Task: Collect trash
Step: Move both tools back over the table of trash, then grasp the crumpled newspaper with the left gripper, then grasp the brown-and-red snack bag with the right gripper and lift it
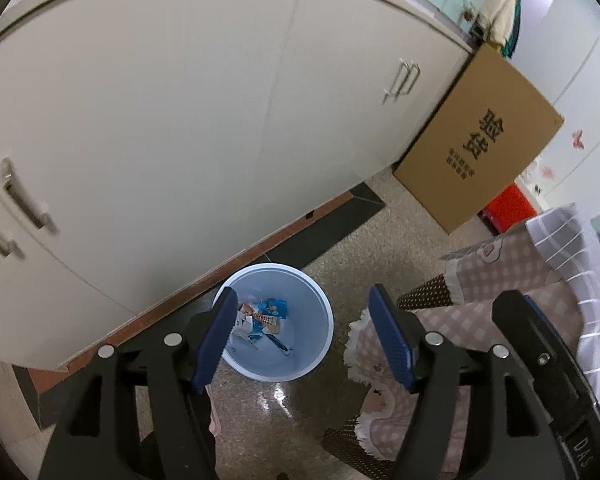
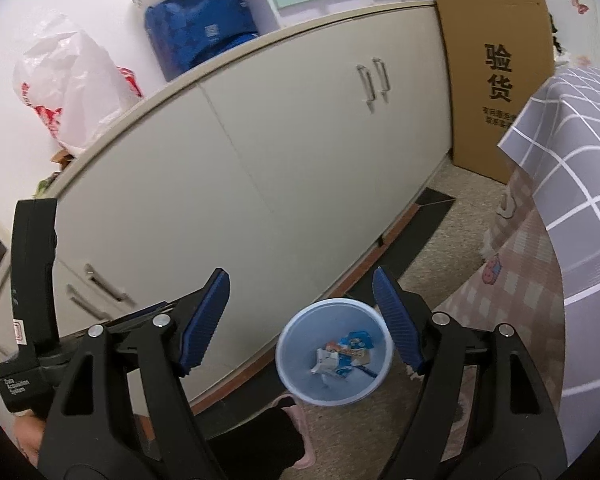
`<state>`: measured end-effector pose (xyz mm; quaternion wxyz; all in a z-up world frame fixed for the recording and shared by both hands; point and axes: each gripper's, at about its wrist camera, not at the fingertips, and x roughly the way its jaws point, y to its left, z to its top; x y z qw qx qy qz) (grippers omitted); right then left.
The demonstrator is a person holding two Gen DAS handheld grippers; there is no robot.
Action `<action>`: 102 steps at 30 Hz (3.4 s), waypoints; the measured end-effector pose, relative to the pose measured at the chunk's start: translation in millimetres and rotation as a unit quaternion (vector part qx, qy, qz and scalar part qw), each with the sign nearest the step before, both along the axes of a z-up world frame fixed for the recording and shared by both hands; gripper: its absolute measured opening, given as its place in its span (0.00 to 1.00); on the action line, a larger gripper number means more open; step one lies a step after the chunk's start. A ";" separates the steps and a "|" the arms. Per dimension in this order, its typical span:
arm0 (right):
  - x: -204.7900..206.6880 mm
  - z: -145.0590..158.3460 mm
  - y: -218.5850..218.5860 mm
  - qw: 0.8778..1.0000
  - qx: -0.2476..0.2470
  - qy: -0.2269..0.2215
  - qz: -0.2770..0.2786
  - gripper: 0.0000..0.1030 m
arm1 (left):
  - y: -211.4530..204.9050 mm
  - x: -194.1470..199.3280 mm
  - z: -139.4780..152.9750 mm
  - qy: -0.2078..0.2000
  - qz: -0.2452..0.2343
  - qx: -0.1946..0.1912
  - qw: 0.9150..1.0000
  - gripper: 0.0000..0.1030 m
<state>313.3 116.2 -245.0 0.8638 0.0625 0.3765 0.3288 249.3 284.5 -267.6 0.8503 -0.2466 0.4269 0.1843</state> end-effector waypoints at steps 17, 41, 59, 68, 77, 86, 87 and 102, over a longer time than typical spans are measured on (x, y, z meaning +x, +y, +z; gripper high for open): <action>-51.3 125.3 -112.6 0.991 0.084 -0.096 -0.037 0.74 | -104.2 -29.4 132.0 -0.128 -0.063 0.036 0.989 0.71; -51.4 110.8 -452.9 0.923 0.058 -0.103 -0.366 0.78 | -477.9 81.7 142.8 -0.107 -0.364 0.235 0.895 0.72; -8.9 77.7 -478.5 0.919 0.081 -0.049 -0.384 0.78 | -515.1 146.5 123.6 -0.069 -0.366 0.249 0.894 0.40; -8.3 69.5 -480.1 0.921 0.087 -0.028 -0.378 0.78 | -513.4 136.9 122.2 -0.084 -0.367 0.242 0.894 0.04; -13.8 76.9 -464.7 0.927 0.083 -0.035 -0.364 0.78 | -489.3 115.0 142.9 -0.124 -0.346 0.237 0.899 0.03; -24.0 80.8 -459.4 0.927 0.088 -0.039 -0.363 0.78 | -461.9 99.4 155.0 -0.144 -0.328 0.217 0.908 0.02; -25.1 81.8 -459.3 0.927 0.087 -0.040 -0.364 0.78 | -458.9 97.6 156.1 -0.146 -0.326 0.215 0.909 0.02; -28.3 75.6 -468.1 0.924 0.075 -0.030 -0.373 0.78 | -423.5 76.8 168.2 -0.171 -0.286 0.189 0.924 0.02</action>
